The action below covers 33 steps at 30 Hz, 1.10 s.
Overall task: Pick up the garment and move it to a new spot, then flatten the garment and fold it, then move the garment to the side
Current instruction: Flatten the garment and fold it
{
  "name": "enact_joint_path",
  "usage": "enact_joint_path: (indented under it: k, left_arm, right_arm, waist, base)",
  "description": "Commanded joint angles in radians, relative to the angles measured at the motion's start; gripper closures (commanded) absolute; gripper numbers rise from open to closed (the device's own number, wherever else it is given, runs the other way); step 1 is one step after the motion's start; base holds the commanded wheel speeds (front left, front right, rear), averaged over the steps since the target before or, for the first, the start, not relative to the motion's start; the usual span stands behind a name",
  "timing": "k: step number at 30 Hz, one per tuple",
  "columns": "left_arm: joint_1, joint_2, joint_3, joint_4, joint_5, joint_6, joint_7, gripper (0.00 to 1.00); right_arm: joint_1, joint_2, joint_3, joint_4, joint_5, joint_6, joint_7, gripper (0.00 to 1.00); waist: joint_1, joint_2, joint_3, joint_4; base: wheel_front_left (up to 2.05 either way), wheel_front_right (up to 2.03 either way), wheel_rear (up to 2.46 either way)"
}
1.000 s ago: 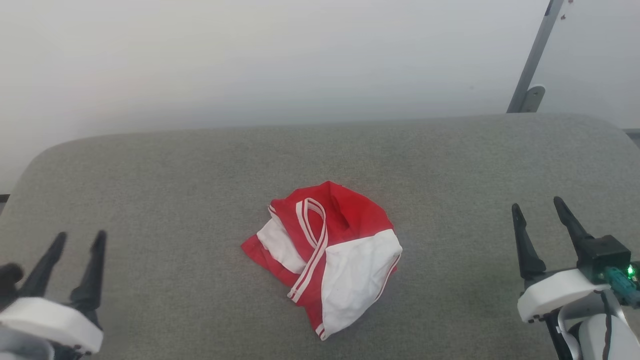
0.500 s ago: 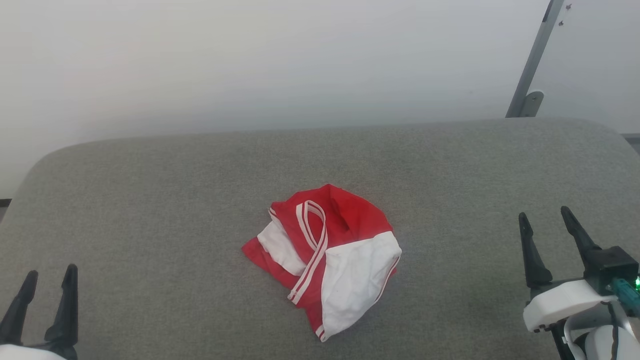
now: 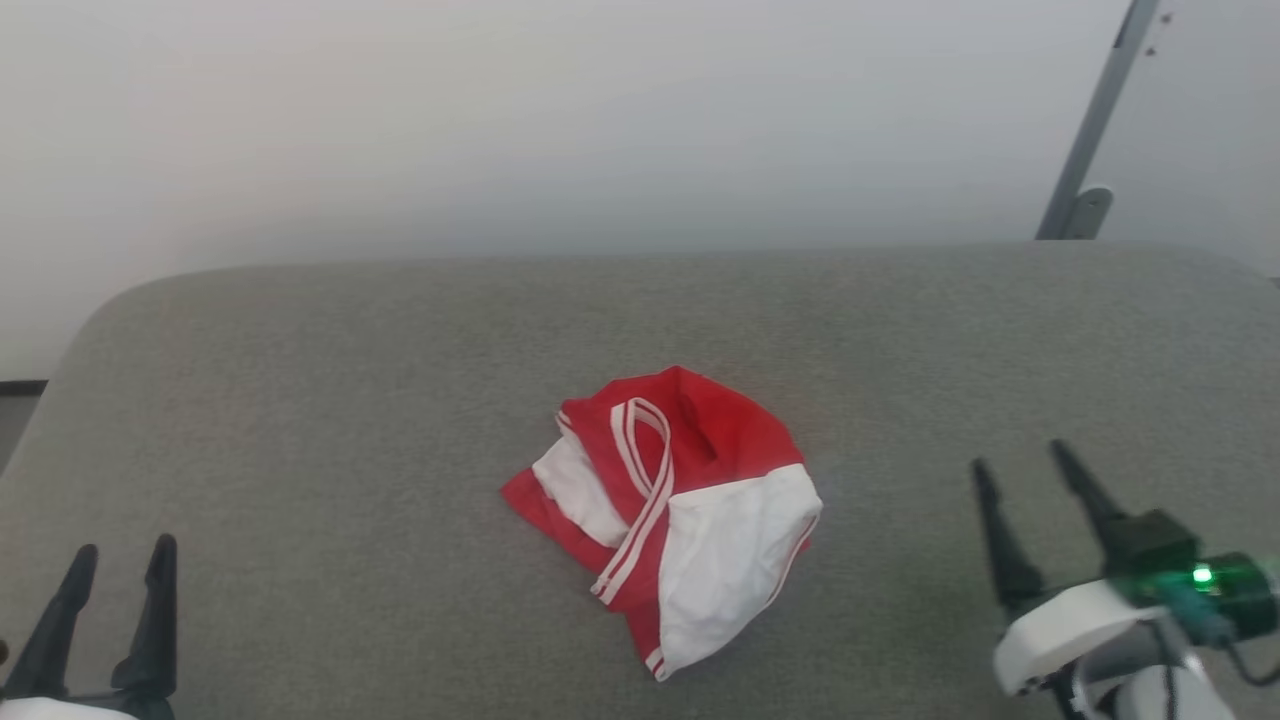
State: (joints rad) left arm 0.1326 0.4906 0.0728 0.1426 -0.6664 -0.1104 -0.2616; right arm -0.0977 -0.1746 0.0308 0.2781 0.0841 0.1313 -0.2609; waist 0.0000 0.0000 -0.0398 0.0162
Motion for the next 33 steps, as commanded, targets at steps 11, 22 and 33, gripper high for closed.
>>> enact_joint_path:
  k: [11, 22, 33]
  left_arm:
    - [-0.045, -0.011, -0.061, -0.015, 0.028, -0.012, -0.003, 0.0]
    - [-0.118, -0.026, -0.131, -0.006, 0.033, -0.017, -0.002, 0.0]
    - [-0.142, -0.042, -0.154, 0.021, 0.027, -0.019, -0.004, 0.0]
  right_arm:
    - [-0.108, -0.054, 0.332, 0.068, 0.152, -0.001, 0.107, 0.0]
    - [-0.219, -0.102, 0.529, 0.11, 0.279, -0.001, 0.287, 0.0]
    - [-0.25, -0.127, 0.579, 0.126, 0.297, -0.001, 0.379, 1.0]
  waist:
    - [0.0, 0.0, 0.037, 0.098]
    - [0.0, 0.0, 0.104, 0.199]
    - [0.0, 0.0, 0.116, 0.234]
  base:
    - [0.0, 0.0, 0.0]
    - [0.0, 0.0, 0.0]
    - [0.0, 0.0, 0.0]
